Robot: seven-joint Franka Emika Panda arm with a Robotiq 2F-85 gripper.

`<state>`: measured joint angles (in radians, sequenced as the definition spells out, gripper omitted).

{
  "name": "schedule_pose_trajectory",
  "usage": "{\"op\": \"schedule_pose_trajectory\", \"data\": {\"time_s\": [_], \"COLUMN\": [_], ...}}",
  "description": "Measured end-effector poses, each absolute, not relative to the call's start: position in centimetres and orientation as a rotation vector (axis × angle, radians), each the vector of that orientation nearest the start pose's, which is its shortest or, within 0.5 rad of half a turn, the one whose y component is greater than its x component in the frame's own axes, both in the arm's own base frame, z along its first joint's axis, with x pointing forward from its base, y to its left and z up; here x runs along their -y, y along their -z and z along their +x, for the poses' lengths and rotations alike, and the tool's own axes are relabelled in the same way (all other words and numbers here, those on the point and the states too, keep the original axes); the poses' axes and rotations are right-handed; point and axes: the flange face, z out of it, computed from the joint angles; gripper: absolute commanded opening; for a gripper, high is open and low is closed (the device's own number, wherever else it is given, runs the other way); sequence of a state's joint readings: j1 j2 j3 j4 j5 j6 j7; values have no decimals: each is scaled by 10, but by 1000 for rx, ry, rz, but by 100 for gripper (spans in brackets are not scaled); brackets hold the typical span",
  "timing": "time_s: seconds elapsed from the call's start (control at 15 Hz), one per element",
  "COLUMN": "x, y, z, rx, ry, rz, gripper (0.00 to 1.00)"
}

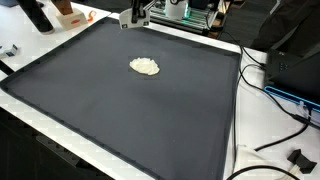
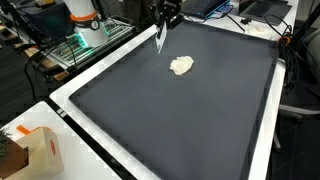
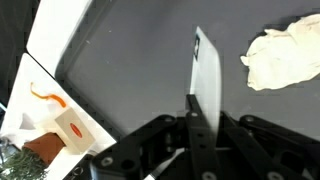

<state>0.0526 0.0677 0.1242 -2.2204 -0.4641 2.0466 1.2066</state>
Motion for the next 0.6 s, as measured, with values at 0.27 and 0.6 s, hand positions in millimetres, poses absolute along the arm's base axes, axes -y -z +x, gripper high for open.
{"op": "schedule_pose_trajectory", "data": {"time_s": [0.27, 0.6], "x": [-76, -85], "y": [-313, -291], "z": [515, 524], "rx": [-1459, -1495], "ry": [27, -25], "rz": [-3408, -3525], "gripper": [1, 1]}}
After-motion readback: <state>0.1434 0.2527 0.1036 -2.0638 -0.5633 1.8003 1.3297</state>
